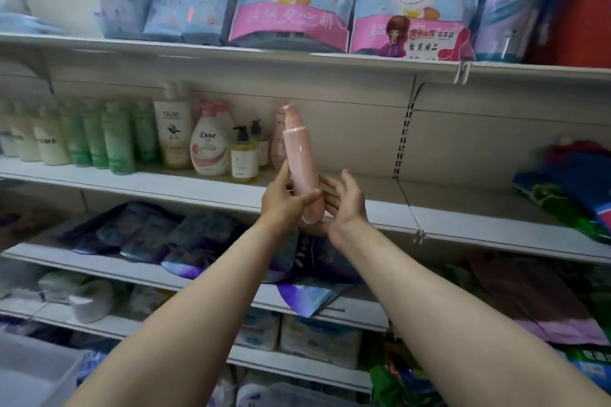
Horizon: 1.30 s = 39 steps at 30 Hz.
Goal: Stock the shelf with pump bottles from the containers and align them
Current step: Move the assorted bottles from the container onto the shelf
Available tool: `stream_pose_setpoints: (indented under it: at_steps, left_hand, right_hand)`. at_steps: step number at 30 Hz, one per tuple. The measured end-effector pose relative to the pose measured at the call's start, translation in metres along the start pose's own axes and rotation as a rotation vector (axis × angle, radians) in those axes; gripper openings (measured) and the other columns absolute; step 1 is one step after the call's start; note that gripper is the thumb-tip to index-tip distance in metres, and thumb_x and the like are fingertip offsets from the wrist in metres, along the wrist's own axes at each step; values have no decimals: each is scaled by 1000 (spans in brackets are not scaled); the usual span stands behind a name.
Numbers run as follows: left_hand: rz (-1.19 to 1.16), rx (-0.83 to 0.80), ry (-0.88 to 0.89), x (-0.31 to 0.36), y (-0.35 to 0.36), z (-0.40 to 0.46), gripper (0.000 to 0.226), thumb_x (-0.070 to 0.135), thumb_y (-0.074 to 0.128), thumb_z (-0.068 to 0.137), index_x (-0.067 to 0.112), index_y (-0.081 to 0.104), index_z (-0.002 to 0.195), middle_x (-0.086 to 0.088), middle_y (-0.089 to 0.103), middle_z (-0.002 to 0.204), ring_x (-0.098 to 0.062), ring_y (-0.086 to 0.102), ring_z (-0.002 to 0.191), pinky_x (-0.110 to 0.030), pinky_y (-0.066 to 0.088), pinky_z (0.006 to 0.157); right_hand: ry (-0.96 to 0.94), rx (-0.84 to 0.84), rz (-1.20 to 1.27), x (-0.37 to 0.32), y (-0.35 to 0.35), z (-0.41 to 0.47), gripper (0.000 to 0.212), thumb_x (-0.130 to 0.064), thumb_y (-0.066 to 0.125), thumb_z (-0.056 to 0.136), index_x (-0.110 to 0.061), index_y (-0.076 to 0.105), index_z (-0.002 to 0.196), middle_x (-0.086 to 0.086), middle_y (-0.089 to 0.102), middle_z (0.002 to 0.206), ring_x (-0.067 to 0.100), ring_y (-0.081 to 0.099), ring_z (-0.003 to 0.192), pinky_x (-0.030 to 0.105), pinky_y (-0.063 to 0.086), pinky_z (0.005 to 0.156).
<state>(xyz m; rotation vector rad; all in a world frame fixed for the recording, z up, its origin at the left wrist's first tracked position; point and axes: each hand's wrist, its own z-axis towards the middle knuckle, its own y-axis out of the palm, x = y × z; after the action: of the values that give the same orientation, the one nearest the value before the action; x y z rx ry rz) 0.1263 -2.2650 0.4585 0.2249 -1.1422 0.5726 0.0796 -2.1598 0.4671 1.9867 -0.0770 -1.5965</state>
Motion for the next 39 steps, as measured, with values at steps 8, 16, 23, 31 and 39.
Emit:
stream_pose_setpoints:
  at_steps: [8,16,23,31,39]
  left_hand:
    - [-55,-65,-64,-37,-29,68,56,16,78,82,16,54,133,1,66,122,-10,64,105,-31,54,90]
    - [-77,-141,-81,-90,-49,111,38,12,67,91,22,54,125,2,65,119,-13,62,111,-30,54,91]
    - [84,-137,-76,-114,-61,145,3,22,62,95,25,63,97,4,70,97,-16,67,92,-32,56,78]
    - [224,42,-259,-131,-59,179,9,12,51,96,13,57,101,-4,60,98,-20,56,88,-31,41,77]
    - [234,95,-285,-138,-57,188,23,7,48,93,-3,64,107,-15,64,99,-27,57,89,-31,41,76]
  right_hand:
    - [-61,43,-76,7,22,63,60,-61,39,96,-25,82,75,-1,73,77,19,62,87,37,48,84]
    - [-3,50,-74,23,36,110,53,-62,40,97,-19,67,113,-1,68,103,12,63,96,35,51,77]
    - [-38,102,-83,40,58,152,37,-54,44,99,-26,69,100,-8,76,90,9,68,93,36,56,81]
    - [-117,131,-143,53,83,186,36,-40,37,103,-27,71,103,-5,76,101,12,69,97,31,55,77]
    - [-190,98,-175,59,93,193,34,-34,37,105,-28,67,92,-5,72,87,10,68,78,23,56,65]
